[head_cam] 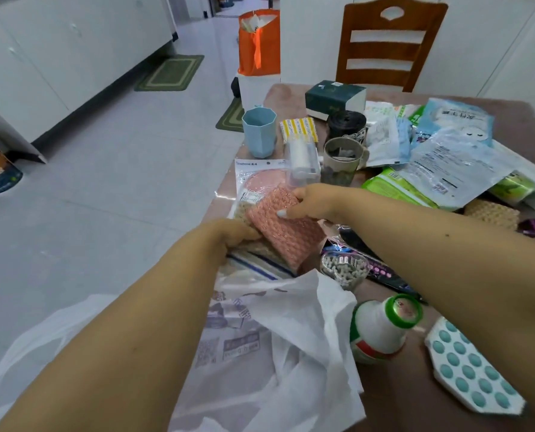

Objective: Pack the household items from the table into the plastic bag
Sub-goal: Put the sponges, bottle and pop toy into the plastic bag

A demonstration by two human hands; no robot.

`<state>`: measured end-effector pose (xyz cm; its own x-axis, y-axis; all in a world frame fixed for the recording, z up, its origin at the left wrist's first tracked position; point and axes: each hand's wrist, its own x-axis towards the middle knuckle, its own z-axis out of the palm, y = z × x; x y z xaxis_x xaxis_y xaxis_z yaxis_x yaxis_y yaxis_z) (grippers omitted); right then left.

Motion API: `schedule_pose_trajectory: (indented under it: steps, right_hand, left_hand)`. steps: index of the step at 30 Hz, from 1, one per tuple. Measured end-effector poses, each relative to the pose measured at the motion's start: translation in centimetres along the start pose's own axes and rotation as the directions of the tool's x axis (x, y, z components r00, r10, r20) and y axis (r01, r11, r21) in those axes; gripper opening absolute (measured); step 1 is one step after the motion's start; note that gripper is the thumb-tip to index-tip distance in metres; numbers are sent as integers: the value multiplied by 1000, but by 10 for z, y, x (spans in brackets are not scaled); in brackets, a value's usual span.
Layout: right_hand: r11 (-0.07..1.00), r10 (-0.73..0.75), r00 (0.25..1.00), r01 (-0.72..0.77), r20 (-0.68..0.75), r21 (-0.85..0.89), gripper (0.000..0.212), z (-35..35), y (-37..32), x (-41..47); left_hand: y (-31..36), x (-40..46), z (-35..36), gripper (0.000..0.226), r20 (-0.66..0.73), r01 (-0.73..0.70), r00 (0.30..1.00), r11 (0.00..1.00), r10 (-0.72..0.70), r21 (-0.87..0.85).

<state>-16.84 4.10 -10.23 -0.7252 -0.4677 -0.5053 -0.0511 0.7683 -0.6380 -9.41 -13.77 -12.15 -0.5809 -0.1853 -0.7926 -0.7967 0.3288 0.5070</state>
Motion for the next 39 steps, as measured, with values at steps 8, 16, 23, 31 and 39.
schedule_pose_trajectory:
  steps: [8, 16, 23, 31, 39]
  right_hand:
    - [741, -71, 993, 117, -96, 661, 36, -37, 3, -29]
    - [701, 174, 904, 164, -390, 694, 27, -94, 104, -125]
    - [668, 659, 633, -741, -406, -69, 56, -93, 278, -190]
    - [535, 722, 422, -843, -549, 56, 106, -75, 295, -176]
    - [845, 529, 511, -392, -677, 365, 44, -151, 196, -231]
  left_hand:
    - [64, -42, -5, 56, 5, -334, 927, 830, 376, -447]
    - [121, -71, 89, 46, -15, -482, 867, 829, 499, -283]
    - [143, -66, 142, 44, 96, -447, 867, 847, 489, -287]
    - [135, -58, 155, 71, 155, -372, 893, 887, 422, -272]
    - [127, -61, 154, 75, 104, -407, 894, 888, 435, -214]
